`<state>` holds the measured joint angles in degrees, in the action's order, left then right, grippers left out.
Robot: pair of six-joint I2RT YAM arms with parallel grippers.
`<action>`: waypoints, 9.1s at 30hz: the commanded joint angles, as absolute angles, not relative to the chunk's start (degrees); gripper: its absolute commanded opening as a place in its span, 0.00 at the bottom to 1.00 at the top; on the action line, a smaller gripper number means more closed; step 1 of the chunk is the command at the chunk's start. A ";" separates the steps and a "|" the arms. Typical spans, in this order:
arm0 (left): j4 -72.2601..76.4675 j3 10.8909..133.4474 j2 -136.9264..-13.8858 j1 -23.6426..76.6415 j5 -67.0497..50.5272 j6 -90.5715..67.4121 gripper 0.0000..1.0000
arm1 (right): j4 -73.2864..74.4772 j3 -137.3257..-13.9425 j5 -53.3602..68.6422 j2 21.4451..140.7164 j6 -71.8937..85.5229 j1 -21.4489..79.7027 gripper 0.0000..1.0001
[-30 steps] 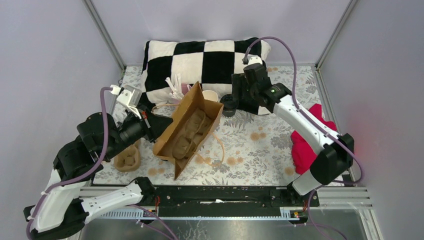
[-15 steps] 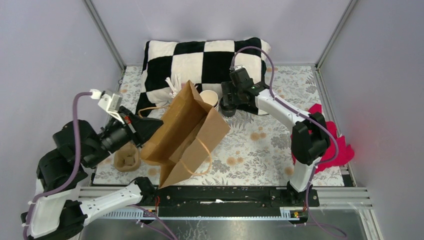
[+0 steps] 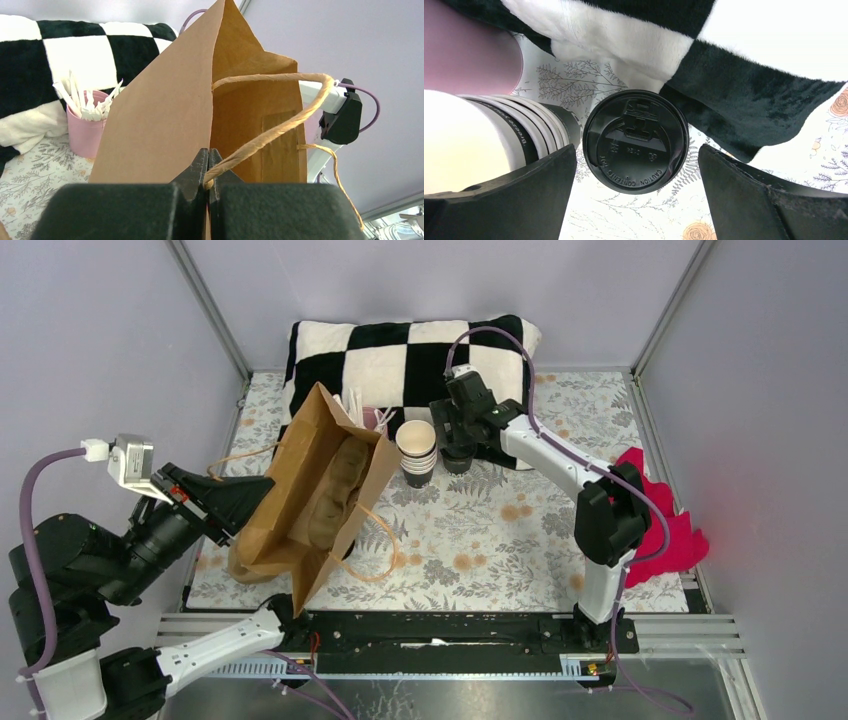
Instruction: Pack the takeout coffee
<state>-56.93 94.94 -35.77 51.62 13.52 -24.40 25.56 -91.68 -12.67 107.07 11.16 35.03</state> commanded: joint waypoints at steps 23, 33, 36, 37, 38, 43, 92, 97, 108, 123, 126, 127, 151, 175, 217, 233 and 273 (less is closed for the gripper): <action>-55.90 94.29 -34.17 51.59 15.19 -24.71 0.00 | 28.01 -97.34 -15.58 113.20 9.05 36.30 0.87; -55.81 94.12 -35.26 51.64 14.16 -24.85 0.00 | 28.00 -95.84 -17.26 110.77 8.94 36.33 0.84; -54.87 93.99 -35.90 51.63 12.65 -25.35 0.00 | 27.35 -93.53 -18.03 107.53 9.37 36.30 0.84; -54.06 93.66 -36.01 51.67 11.40 -25.66 0.00 | 27.16 -92.46 -18.35 105.64 9.54 36.30 0.84; -53.11 93.22 -36.22 51.67 10.03 -25.99 0.00 | 26.92 -91.32 -18.61 104.12 9.72 36.36 0.83; -45.95 88.61 -37.37 51.66 2.54 -28.77 0.00 | 27.54 -85.36 -20.99 94.41 10.98 36.30 0.82; -27.90 73.86 -40.74 51.59 -5.50 -26.48 0.00 | 62.15 -64.15 -21.94 76.39 26.48 39.02 0.80; -25.52 72.50 -40.18 51.58 -10.53 -26.15 0.00 | 60.98 -60.29 -23.04 76.90 28.44 38.42 0.81; -25.68 72.40 -40.25 51.56 -11.29 -25.66 0.00 | 44.88 -53.84 -23.10 75.83 26.98 35.40 0.75; -25.23 71.68 -40.44 51.64 -11.55 -26.45 0.00 | 31.42 -51.15 -27.49 78.41 24.22 35.33 0.68; -25.16 71.74 -40.93 51.56 -11.98 -26.50 0.00 | 28.90 -51.65 -27.92 79.66 23.98 35.35 0.71; -25.13 71.77 -41.03 51.54 -12.01 -26.54 0.00 | 27.56 -51.61 -28.06 80.03 23.89 35.33 0.73; -26.67 71.94 -40.30 51.56 -10.86 -26.61 0.00 | 15.60 -62.38 -37.51 94.61 18.24 32.51 0.71; -27.27 71.90 -40.33 51.54 -9.80 -26.63 0.00 | 11.71 -59.77 -19.25 85.77 22.86 24.65 0.45; -25.90 70.90 -41.16 51.57 -11.34 -26.82 0.00 | 28.93 -65.28 -39.54 94.74 15.67 33.93 0.79; -26.85 70.81 -40.08 51.57 -10.54 -26.63 0.00 | 21.27 -63.17 -36.10 93.34 16.08 33.53 0.41; -25.29 70.79 -41.88 51.58 -12.87 -27.28 0.00 | 31.82 -70.50 -15.43 87.90 8.21 8.19 0.94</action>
<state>-30.02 70.65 -42.13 51.66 -10.94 -26.79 27.22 -65.14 -10.74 82.74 15.49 11.92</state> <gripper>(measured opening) 0.007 0.908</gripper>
